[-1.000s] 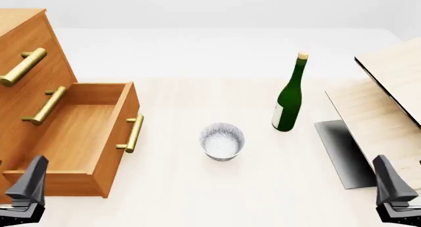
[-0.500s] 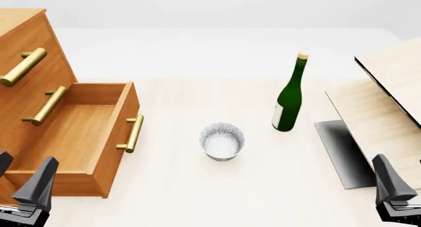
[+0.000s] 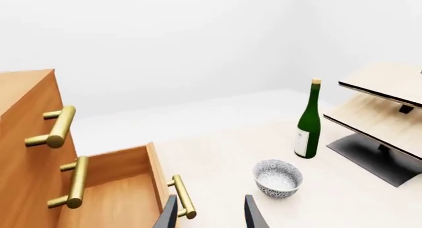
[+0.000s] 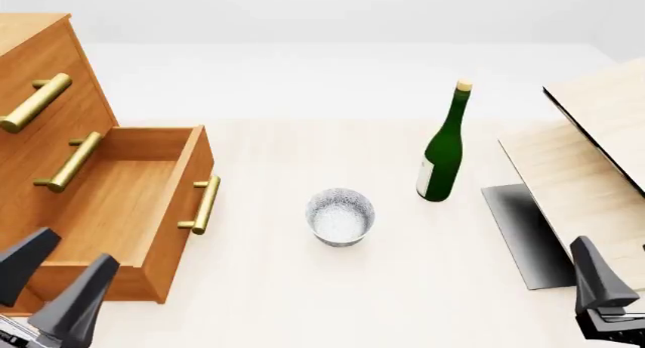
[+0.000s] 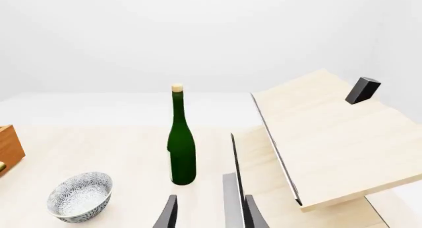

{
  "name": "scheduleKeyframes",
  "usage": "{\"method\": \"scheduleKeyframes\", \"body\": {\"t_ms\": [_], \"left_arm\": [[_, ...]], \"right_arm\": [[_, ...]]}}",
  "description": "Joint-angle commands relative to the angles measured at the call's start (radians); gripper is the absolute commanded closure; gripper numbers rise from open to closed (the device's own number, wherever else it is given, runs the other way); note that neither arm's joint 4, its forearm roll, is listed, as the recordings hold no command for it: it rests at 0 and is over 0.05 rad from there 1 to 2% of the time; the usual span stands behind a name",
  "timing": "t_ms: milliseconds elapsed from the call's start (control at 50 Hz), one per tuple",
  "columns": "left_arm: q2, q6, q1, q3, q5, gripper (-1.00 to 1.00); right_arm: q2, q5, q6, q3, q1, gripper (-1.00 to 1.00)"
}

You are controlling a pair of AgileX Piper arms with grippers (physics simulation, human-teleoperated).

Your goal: Put the bowl in the bottom drawer of the cabinet.

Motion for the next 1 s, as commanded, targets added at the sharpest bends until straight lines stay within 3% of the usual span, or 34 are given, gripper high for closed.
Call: {"method": "scheduleKeyframes", "body": {"t_ms": [20,120,240,280,520,880,940,1000], "left_arm": [[0.000,0.003,-0.127,-0.073,0.071,-1.00],[0.000,-0.028,-0.151,-0.094,0.062,-1.00],[0.002,-0.006,-0.202,-0.144,0.109,-1.00],[0.053,0.048,-0.223,-0.152,0.086,-1.00],[0.263,0.064,-0.283,-0.235,-0.032,-1.00],[0.495,0.080,-0.336,-0.449,-0.009,-1.00],[0.535,0.133,-0.347,-0.467,-0.025,-1.00],[0.565,0.128,-0.346,-0.505,-0.015,-1.00]], "right_arm": [[0.004,-0.004,0.000,0.000,0.000,-1.00],[0.006,-0.006,0.000,-0.001,0.000,-1.00],[0.006,-0.005,0.000,-0.001,0.000,-1.00],[0.006,-0.005,0.000,-0.001,0.000,-1.00],[0.006,-0.005,0.000,-0.001,0.000,-1.00],[0.006,-0.005,0.000,-0.001,0.000,-1.00],[0.006,-0.005,0.000,-0.001,0.000,-1.00],[0.006,-0.005,0.000,-0.001,0.000,-1.00]]}}
